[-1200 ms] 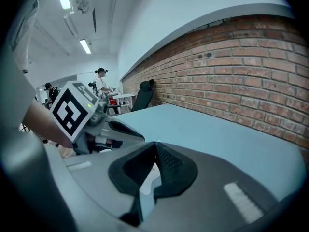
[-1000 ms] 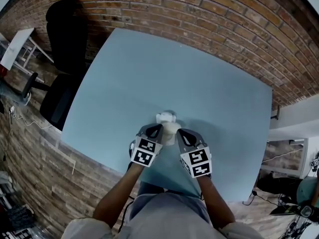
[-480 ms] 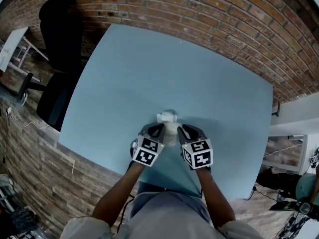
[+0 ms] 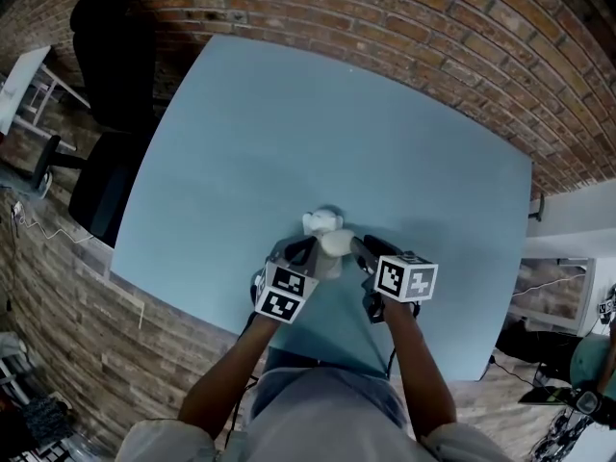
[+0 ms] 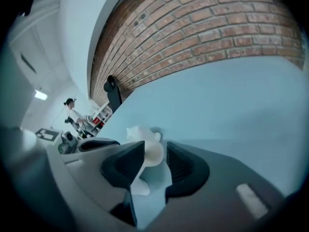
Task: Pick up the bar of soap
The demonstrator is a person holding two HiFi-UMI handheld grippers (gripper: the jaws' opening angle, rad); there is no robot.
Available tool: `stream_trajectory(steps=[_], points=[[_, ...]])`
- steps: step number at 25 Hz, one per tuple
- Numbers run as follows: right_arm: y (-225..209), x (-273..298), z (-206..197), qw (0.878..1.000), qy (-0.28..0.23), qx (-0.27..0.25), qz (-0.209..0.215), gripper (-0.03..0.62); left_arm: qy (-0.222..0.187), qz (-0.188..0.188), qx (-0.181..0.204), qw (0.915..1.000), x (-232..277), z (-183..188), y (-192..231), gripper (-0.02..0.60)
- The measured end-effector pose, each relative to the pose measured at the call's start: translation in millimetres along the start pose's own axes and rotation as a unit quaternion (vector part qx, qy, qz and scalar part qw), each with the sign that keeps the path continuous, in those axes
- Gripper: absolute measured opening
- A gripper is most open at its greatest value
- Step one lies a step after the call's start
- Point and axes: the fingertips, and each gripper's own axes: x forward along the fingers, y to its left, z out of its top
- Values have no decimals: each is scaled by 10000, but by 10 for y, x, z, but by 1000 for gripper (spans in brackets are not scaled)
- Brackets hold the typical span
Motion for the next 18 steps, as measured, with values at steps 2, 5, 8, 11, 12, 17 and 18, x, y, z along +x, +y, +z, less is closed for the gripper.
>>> stream_trajectory(steps=[2, 5, 8, 11, 12, 17, 18], points=[[-32, 24, -31, 9984, 53, 486, 282, 143, -94, 65, 6, 9999, -47, 61, -6, 2], [-28, 47, -45, 9954, 140, 730, 600, 143, -272, 210, 161, 9993, -126, 212, -15, 2], [62, 74, -54, 9928, 197, 808, 866, 141, -303, 207, 432, 9984, -135, 312, -73, 2], [143, 80, -74, 9946, 231, 594, 821, 137, -177, 73, 682, 9975, -69, 312, -174, 2], [163, 82, -79, 9952, 240, 531, 790, 137, -140, 45, 703, 9974, -47, 299, -190, 2], [195, 81, -67, 9962, 246, 423, 726, 164, 10, 111, 989, 9950, 8, 286, -179, 2], [189, 77, -57, 9960, 226, 454, 740, 164, 37, 122, 1048, 9944, 18, 283, -182, 2]])
